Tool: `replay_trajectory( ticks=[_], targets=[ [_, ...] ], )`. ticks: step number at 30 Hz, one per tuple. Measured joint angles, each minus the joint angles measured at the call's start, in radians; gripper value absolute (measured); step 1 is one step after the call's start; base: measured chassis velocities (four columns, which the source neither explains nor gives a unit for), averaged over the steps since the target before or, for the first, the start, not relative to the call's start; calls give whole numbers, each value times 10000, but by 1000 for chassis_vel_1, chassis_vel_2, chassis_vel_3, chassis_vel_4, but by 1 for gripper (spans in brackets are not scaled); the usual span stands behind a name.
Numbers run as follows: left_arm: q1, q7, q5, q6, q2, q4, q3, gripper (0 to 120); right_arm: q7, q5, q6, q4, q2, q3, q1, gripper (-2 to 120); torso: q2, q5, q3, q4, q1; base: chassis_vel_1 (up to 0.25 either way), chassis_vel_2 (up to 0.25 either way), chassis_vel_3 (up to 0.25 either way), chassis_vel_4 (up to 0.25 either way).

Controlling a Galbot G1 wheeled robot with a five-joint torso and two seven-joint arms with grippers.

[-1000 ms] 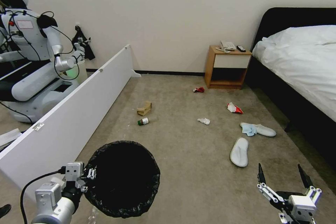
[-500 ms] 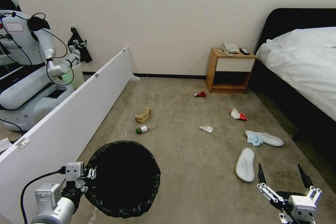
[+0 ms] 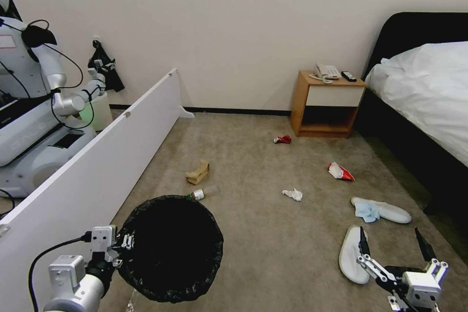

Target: Pick up the trash bin, then pick up the garbage from the floor and place it into the trash bin.

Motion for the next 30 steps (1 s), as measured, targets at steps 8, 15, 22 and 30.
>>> replay_trajectory(
  ticks=[8, 15, 22, 30],
  targets=[
    [0, 0, -7, 0, 0, 0, -1, 4, 10, -49, 24, 0, 18, -15, 32, 100, 0, -1, -1, -1, 0, -99, 96, 98, -98],
    [-4, -2, -7, 0, -8, 0, 1, 4, 201, -398, 64, -54, 81, 33, 183, 100, 0, -1, -1, -1, 0, -35, 51, 48, -31],
    [1, -2, -29, 0, -8, -11, 8, 4, 312, -448, 51, -72, 72, 95, 200, 100, 0, -1, -1, -1, -1, 0, 0, 0, 0],
    [0, -2, -44, 4, -6, -36, 11, 4, 315, -439, -93, -78, 66, 86, 216, 100, 0, -1, -1, -1, 0, 0, 0, 0, 0]
  ],
)
